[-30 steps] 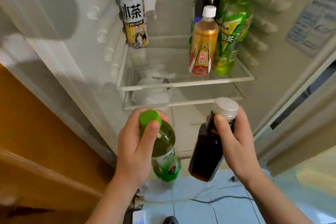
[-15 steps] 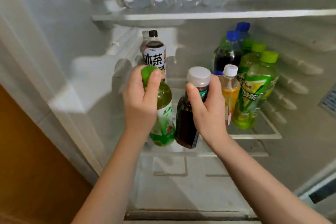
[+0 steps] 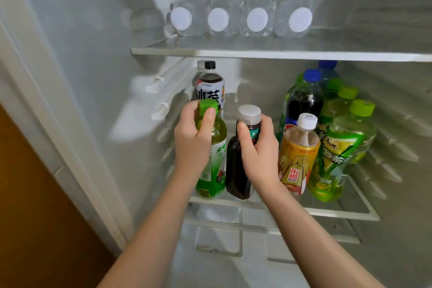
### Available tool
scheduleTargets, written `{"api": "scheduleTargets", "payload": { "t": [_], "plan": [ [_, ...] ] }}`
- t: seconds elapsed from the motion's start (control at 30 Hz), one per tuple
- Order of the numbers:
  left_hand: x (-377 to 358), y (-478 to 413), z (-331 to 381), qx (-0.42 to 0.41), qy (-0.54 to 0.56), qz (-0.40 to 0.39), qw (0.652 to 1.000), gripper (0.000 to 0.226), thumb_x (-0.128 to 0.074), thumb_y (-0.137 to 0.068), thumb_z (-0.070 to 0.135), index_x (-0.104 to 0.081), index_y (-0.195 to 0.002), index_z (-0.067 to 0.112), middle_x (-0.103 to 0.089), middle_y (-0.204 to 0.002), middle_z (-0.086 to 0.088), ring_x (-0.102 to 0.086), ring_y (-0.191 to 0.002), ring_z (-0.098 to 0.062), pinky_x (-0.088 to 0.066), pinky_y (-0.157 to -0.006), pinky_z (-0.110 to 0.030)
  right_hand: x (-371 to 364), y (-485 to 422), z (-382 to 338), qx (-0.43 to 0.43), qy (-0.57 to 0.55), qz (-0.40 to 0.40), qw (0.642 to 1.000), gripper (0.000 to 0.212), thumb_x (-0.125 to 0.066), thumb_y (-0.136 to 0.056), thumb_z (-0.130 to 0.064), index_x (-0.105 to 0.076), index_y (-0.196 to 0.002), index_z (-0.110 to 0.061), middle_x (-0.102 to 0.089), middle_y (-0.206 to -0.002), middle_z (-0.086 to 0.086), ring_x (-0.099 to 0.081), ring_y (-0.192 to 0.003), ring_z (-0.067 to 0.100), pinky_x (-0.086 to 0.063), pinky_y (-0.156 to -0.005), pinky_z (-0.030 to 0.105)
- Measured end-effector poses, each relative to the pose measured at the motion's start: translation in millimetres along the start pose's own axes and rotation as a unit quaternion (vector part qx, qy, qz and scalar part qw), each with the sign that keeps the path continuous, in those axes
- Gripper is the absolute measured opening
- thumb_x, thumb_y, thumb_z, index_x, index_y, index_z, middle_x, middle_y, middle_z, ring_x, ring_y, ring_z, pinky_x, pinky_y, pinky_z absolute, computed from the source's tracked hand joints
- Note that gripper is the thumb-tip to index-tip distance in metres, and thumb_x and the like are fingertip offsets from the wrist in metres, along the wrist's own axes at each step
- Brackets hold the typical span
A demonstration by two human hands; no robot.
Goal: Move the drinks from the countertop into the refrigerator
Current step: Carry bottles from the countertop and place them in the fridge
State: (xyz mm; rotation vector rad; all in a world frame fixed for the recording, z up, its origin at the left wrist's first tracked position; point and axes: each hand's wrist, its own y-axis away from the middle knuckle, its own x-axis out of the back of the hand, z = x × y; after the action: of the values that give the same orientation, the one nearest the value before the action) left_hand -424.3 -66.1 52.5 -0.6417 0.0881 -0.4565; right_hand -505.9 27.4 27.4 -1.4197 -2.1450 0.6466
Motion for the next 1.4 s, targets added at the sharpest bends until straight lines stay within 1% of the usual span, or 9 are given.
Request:
{"api": "scheduleTargets", "payload": {
  "t": [0.13, 0.2, 0.3, 0.47, 0.57, 0.7, 0.93, 1.17, 1.4],
  "plan": [
    [5.2, 37.4, -24.8, 0.009, 0.02, -0.037, 0.999, 0.043, -0.051, -0.086, 0.048, -0.035, -0.125, 0.049, -0.046, -0.117, 0.045, -0.047, -0.112, 0.017, -0.035, -0.087, 0.001, 8.6, 23.7, 12.4, -0.027, -0.023, -0.037, 0.999, 0.037, -0.053, -0.083, -0.045, -0.039, -0.116, -0.054, -0.053, -0.11, -0.036, -0.051, -0.108, -0.011, -0.036, -0.087, 0.005],
    [9.8, 64.0, -43.1, 0.026, 0.03, -0.062, 0.997, 0.06, -0.057, -0.084, 0.033, -0.027, -0.128, 0.061, -0.041, -0.128, 0.042, -0.042, -0.123, 0.011, -0.036, -0.098, -0.006, 15.6, 42.7, 20.4, -0.03, 0.018, -0.058, 0.998, 0.055, -0.06, -0.078, -0.036, -0.036, -0.126, -0.047, -0.053, -0.117, -0.029, -0.05, -0.113, -0.005, -0.037, -0.096, 0.016],
    [14.0, 89.5, -64.0, 0.056, 0.006, -0.076, 0.996, 0.081, -0.062, -0.082, 0.006, -0.026, -0.129, 0.062, -0.043, -0.136, 0.026, -0.042, -0.128, 0.003, -0.039, -0.104, -0.017, 23.3, 61.1, 33.8, 0.012, 0.126, -0.065, 0.99, 0.075, -0.065, -0.066, -0.023, -0.032, -0.133, -0.036, -0.048, -0.112, -0.032, -0.045, -0.105, -0.008, -0.033, -0.091, 0.012],
    [13.0, 82.8, -72.1, 0.07, -0.012, -0.096, 0.993, 0.077, -0.057, -0.084, -0.003, -0.027, -0.139, 0.042, -0.043, -0.135, 0.022, -0.04, -0.123, 0.012, -0.031, -0.094, 0.002, 18.6, 59.4, 44.2, -0.026, 0.177, -0.085, 0.98, 0.09, -0.074, -0.067, -0.02, -0.027, -0.144, -0.024, -0.048, -0.132, -0.01, -0.043, -0.117, 0.012, -0.028, -0.098, 0.02],
    [9.9, 65.8, -78.5, 0.08, -0.017, -0.095, 0.992, 0.073, -0.058, -0.085, -0.005, -0.027, -0.146, 0.021, -0.042, -0.141, 0.006, -0.041, -0.127, 0.004, -0.03, -0.1, -0.002, 8.4, 44.3, 49.0, -0.035, 0.173, -0.099, 0.979, 0.09, -0.075, -0.068, -0.016, -0.027, -0.145, -0.019, -0.048, -0.137, -0.003, -0.045, -0.121, 0.018, -0.034, -0.102, 0.026],
    [0.9, 34.9, -91.1, 0.084, -0.054, -0.091, 0.991, 0.071, -0.057, -0.084, -0.005, -0.027, -0.145, 0.014, -0.041, -0.144, 0.0, -0.04, -0.13, -0.008, -0.03, -0.109, -0.019, -12.3, 16.1, 58.4, -0.068, 0.14, -0.113, 0.981, 0.087, -0.072, -0.07, -0.01, -0.027, -0.144, -0.018, -0.05, -0.136, 0.002, -0.046, -0.125, 0.023, -0.041, -0.103, 0.044],
    [-16.1, -7.7, -108.9, 0.112, -0.085, -0.077, 0.987, 0.071, -0.058, -0.083, -0.007, -0.024, -0.144, 0.007, -0.04, -0.136, -0.004, -0.039, -0.124, -0.01, -0.028, -0.1, -0.013, -40.6, -20.3, 78.9, -0.123, 0.172, -0.121, 0.97, 0.085, -0.068, -0.075, -0.013, -0.02, -0.145, -0.02, -0.046, -0.138, 0.004, -0.041, -0.128, 0.029, -0.042, -0.1, 0.045],
    [-24.0, -15.9, -119.1, 0.117, -0.089, -0.066, 0.987, 0.071, -0.058, -0.083, -0.007, -0.024, -0.143, 0.006, -0.038, -0.141, -0.011, -0.04, -0.13, -0.021, -0.033, -0.112, -0.039, -46.1, -25.2, 84.9, -0.122, 0.16, -0.111, 0.973, 0.085, -0.067, -0.075, -0.013, -0.02, -0.145, -0.02, -0.048, -0.137, 0.005, -0.042, -0.127, 0.03, -0.044, -0.099, 0.042],
    [-24.9, -1.1, -109.9, 0.13, -0.091, -0.068, 0.985, 0.073, -0.053, -0.089, 0.001, -0.015, -0.15, 0.01, -0.031, -0.152, -0.007, -0.033, -0.138, -0.019, -0.029, -0.115, -0.037, -42.9, -16.2, 77.1, -0.132, 0.144, -0.102, 0.975, 0.079, -0.061, -0.075, -0.006, -0.025, -0.144, -0.017, -0.051, -0.134, 0.008, -0.046, -0.123, 0.026, -0.042, -0.102, 0.038]
  ]
}}
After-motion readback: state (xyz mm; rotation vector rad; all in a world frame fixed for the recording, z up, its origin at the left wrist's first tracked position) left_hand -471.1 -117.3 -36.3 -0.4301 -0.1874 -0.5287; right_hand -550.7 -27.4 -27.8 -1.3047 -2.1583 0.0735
